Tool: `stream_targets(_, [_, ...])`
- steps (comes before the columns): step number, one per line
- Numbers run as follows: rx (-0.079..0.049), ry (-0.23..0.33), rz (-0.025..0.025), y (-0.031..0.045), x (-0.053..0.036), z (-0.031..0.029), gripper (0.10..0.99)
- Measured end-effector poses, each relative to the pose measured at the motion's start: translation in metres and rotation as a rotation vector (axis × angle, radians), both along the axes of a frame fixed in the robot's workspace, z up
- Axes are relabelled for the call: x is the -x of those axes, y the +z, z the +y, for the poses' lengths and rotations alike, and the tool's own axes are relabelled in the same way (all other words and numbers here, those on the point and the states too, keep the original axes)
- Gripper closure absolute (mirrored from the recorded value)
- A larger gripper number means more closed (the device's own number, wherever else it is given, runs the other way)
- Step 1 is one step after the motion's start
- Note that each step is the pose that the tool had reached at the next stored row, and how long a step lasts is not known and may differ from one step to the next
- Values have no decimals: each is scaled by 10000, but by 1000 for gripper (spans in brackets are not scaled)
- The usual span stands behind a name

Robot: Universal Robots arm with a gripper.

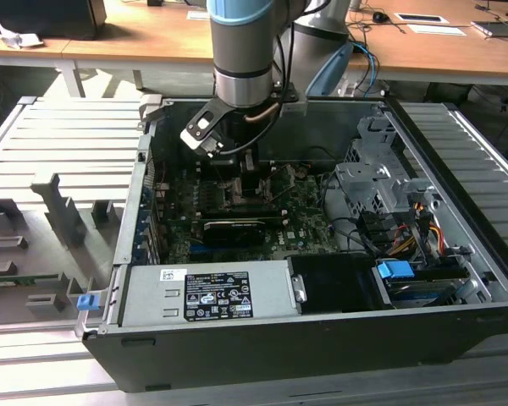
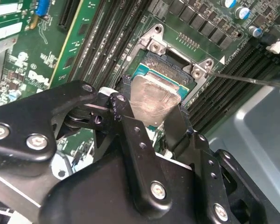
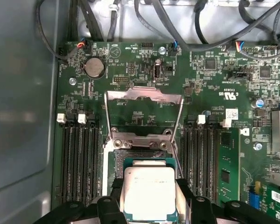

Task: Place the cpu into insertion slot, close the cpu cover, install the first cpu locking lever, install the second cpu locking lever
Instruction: 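Place the cpu into insertion slot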

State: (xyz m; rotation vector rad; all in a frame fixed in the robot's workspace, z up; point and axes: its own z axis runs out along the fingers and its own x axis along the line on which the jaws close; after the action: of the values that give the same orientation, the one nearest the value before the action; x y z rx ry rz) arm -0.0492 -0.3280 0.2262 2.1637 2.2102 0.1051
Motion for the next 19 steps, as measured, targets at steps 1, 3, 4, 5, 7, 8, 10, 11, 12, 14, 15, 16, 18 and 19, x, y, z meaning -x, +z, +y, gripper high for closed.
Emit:
stream_targets(1, [1, -8, 1, -24, 6, 5, 561])
stream_targets(3, [1, -50, 1, -47, 6, 21, 561])
stream_targets(4, [0, -83, 0, -65, 6, 31, 561])
stream_targets(5, [-4, -89, 0, -80, 6, 36, 561])
stream_targets(7, [-6, -110, 0, -113, 6, 50, 561])
stream_targets(8, [-6, -108, 1, -131, 2, 55, 561])
stream_targets(10, [-5, -127, 3, -154, 0, 57, 561])
stream_targets(11, [-6, -261, 2, -170, 0, 60, 561])
stream_targets(12, [-6, -305, 2, -177, 0, 62, 561])
stream_targets(14, [-6, -308, 1, -189, 0, 66, 561])
stream_targets(15, [-5, -310, 2, -193, 1, 71, 561])
stream_targets(16, [-7, -307, 2, -198, 0, 76, 561])
stream_targets(18, [-7, -307, 2, -202, -2, 80, 561])
stream_targets(19, [-6, -308, 2, -207, -4, 84, 561])
